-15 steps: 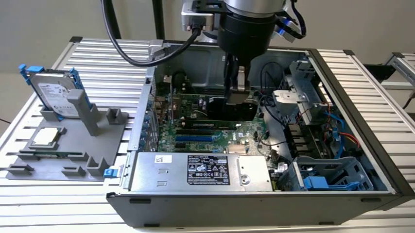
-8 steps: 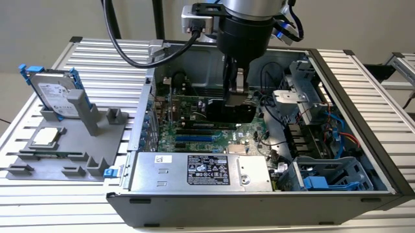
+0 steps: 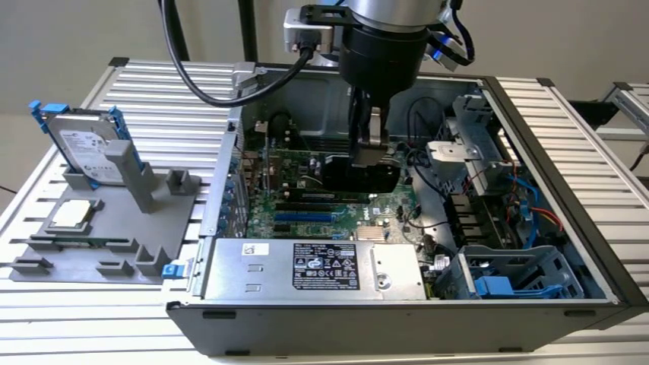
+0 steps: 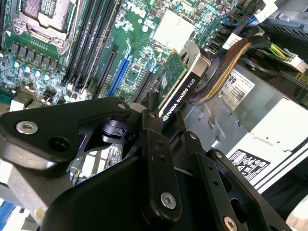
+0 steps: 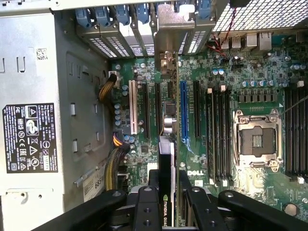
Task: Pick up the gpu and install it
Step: 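Insert the gpu into the slot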
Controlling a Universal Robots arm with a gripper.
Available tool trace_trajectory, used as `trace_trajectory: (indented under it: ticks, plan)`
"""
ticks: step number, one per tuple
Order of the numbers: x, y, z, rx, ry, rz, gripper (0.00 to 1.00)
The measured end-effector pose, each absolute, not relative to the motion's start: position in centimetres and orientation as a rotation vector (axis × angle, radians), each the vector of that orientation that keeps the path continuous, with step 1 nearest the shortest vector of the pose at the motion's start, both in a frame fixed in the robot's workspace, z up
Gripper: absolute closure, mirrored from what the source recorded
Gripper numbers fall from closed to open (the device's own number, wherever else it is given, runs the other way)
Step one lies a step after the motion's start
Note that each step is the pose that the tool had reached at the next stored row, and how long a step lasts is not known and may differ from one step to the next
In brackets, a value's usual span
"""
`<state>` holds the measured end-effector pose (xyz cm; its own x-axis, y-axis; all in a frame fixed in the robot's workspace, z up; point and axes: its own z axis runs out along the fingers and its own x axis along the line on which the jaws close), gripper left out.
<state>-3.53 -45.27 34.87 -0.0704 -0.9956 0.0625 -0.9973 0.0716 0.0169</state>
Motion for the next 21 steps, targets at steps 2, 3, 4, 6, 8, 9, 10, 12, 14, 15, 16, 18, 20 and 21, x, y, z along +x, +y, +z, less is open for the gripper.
trace_trajectory:
  ticks: [2,3,4,6,8,9,10,12,14,15,16,18,20,21]
  plan:
    - [-3.53,-45.26,34.86,2.102,-2.257,0.046,1.0]
    - [-3.53,-45.27,34.87,2.102,-2.257,0.045,1.0]
    - [-3.53,-45.27,34.87,2.102,-2.258,0.045,1.0]
    - [-3.53,-45.27,34.87,2.103,-2.258,0.044,1.0]
    - [-3.53,-45.27,34.87,2.103,-2.258,0.043,1.0]
    - [-3.53,-45.27,34.87,2.103,-2.258,0.043,1.0]
    - [-3.53,-45.27,34.87,2.103,-2.258,0.043,1.0]
    - [-3.53,-45.26,34.83,2.103,-2.258,0.043,1.0]
    - [-3.53,-45.22,34.74,2.104,-2.259,0.042,1.0]
    - [-3.54,-45.15,34.68,2.104,-2.259,0.041,1.0]
    - [-3.55,-45.04,34.61,2.104,-2.259,0.041,1.0]
    - [-3.57,-44.82,34.43,2.104,-2.259,0.041,1.0]
    - [-3.6,-44.53,34.24,2.104,-2.259,0.04,1.0]
    - [-3.62,-44.39,34.16,2.104,-2.26,0.04,1.0]
